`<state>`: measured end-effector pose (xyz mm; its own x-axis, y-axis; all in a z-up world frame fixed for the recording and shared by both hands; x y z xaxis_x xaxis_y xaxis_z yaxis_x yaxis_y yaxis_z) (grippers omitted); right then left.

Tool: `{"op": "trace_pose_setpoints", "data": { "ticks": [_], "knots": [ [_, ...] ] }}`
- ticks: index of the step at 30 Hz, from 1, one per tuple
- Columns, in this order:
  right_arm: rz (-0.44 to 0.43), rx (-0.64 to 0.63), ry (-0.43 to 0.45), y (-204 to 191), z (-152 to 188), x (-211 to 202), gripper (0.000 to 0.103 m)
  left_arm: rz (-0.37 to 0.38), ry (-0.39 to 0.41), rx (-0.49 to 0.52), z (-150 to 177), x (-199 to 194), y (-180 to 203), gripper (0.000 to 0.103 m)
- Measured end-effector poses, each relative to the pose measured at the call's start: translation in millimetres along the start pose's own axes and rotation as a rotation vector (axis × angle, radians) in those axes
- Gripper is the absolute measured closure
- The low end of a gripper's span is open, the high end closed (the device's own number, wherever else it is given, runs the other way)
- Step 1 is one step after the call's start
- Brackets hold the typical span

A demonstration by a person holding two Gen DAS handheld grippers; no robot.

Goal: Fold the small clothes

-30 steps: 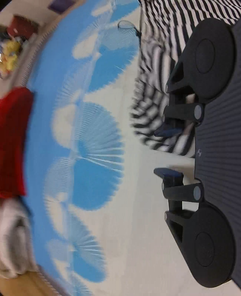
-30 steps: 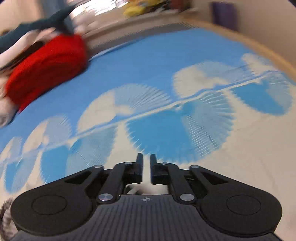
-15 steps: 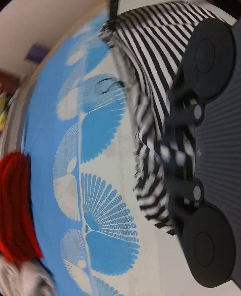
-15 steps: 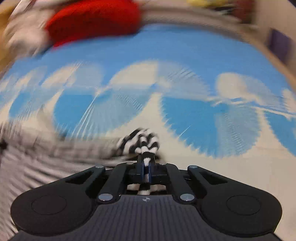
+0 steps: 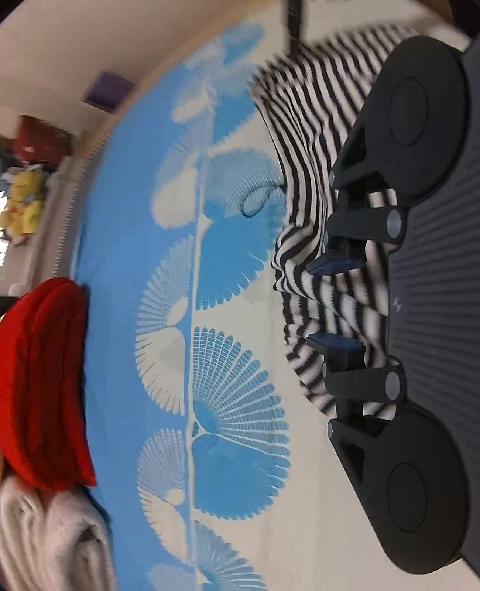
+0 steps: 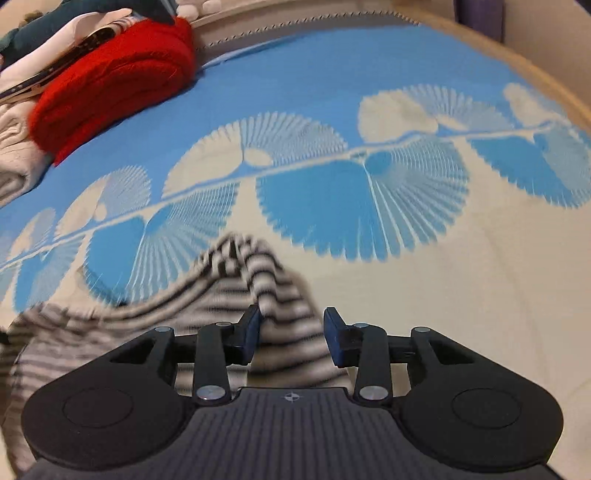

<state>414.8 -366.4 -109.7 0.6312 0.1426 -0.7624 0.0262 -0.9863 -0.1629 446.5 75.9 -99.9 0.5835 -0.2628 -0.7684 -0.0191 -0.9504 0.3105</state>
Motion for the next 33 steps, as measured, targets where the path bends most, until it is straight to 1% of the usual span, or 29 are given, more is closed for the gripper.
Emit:
{"op": "trace_pose_setpoints", "data": {
  "ticks": [2, 4, 6, 9, 11, 13, 14, 15, 16, 17, 18, 19, 21, 22, 23, 24, 25, 26, 27, 28, 29, 30, 31, 32, 33],
  "knots": [
    [-0.02, -0.01, -0.026, 3.0, 19.3, -15.1, 0.058, 0.025, -0.029, -0.032, 8.3, -17.3, -13.6, 0.06],
    [-0.054, -0.039, -0.071, 7.6, 39.6, -26.3, 0.055, 0.019, -0.099, -0.039, 24.4, -27.7, -32.4, 0.054],
    [-0.09, -0.091, -0.127, 8.1, 62.5, -35.1, 0.053, -0.013, -0.189, -0.02, 48.7, -31.5, -53.0, 0.053],
    [-0.087, -0.187, -0.195, 6.0, 97.0, -42.1, 0.053, -0.047, -0.306, 0.028, 87.2, -32.5, -73.2, 0.053],
    [-0.092, -0.236, -0.242, 4.2, 119.1, -39.7, 0.053, -0.039, -0.349, 0.027, 105.6, -34.7, -81.5, 0.053],
    [-0.09, -0.257, -0.254, 2.0, 132.2, -39.7, 0.053, -0.009, -0.38, 0.0, 117.0, -32.9, -84.9, 0.053],
    [-0.091, -0.253, -0.242, 1.1, 135.5, -41.4, 0.055, -0.002, -0.388, -0.014, 120.2, -31.5, -86.3, 0.054],
    [-0.099, -0.237, -0.228, 0.9, 136.4, -44.1, 0.07, -0.002, -0.39, -0.023, 122.7, -30.9, -86.5, 0.058],
    [-0.116, -0.218, -0.212, 1.5, 136.0, -48.1, 0.086, -0.01, -0.386, -0.027, 123.3, -31.7, -87.0, 0.07],
    [-0.127, -0.202, -0.188, 2.2, 133.6, -54.8, 0.087, -0.007, -0.383, -0.024, 122.9, -32.9, -87.6, 0.1],
    [-0.131, -0.192, -0.16, 4.4, 129.4, -62.1, 0.089, 0.001, -0.348, -0.028, 116.3, -41.6, -87.7, 0.103],
    [-0.138, -0.165, -0.119, 7.6, 123.5, -73.4, 0.09, 0.01, -0.293, -0.046, 106.5, -52.6, -89.5, 0.103],
    [-0.155, -0.065, -0.046, 19.9, 110.1, -97.6, 0.09, 0.019, -0.196, -0.102, 88.8, -71.8, -96.9, 0.103],
    [-0.166, -0.009, -0.017, 27.0, 106.7, -108.5, 0.09, 0.003, -0.172, -0.104, 85.0, -79.6, -100.5, 0.103],
    [-0.163, 0.017, -0.006, 31.3, 106.5, -115.5, 0.091, -0.032, -0.173, -0.086, 86.5, -81.1, -102.9, 0.103],
    [-0.147, 0.017, -0.014, 33.1, 108.3, -115.8, 0.091, -0.073, -0.211, -0.068, 93.0, -76.8, -106.0, 0.102],
    [-0.133, 0.01, -0.042, 33.0, 112.9, -111.4, 0.091, -0.097, -0.279, -0.066, 103.7, -67.5, -108.6, 0.102],
    [-0.114, -0.001, -0.1, 31.2, 121.2, -101.2, 0.091, -0.123, -0.339, -0.05, 114.5, -58.7, -109.2, 0.102],
    [-0.09, -0.019, -0.164, 28.7, 130.4, -89.7, 0.091, -0.159, -0.392, -0.014, 125.6, -50.2, -107.5, 0.102],
    [-0.068, -0.035, -0.227, 28.1, 141.1, -79.8, 0.091, -0.181, -0.425, 0.017, 132.8, -45.2, -105.2, 0.102],
    [-0.056, -0.038, -0.277, 25.8, 149.1, -71.0, 0.09, -0.197, -0.437, 0.038, 135.9, -43.2, -102.6, 0.101],
    [-0.052, -0.036, -0.307, 23.3, 155.1, -65.1, 0.09, -0.227, -0.424, 0.064, 133.6, -44.2, -99.0, 0.101],
    [-0.05, -0.041, -0.315, 21.6, 156.4, -65.0, 0.087, -0.245, -0.389, 0.085, 128.1, -48.5, -96.6, 0.097],
    [-0.032, -0.051, -0.304, 20.3, 153.1, -67.8, 0.086, -0.251, -0.349, 0.099, 120.1, -54.0, -93.8, 0.093],
    [-0.007, -0.065, -0.28, 19.0, 148.6, -71.7, 0.08, -0.238, -0.295, 0.096, 109.5, -61.2, -89.4, 0.08]
  ]
}}
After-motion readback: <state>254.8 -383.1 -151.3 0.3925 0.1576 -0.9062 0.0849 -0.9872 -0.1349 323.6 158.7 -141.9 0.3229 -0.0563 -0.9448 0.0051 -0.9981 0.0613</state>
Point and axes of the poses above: each gripper's, at about its wrist camera, not at the fingertips, and x roughly the way its jaws point, y to its right, z to its underside, the point moved 5 cm from there along x, roughly the way its jaws point, and after that the axes turned 10 degrees about -x, right-handed, at the moved point
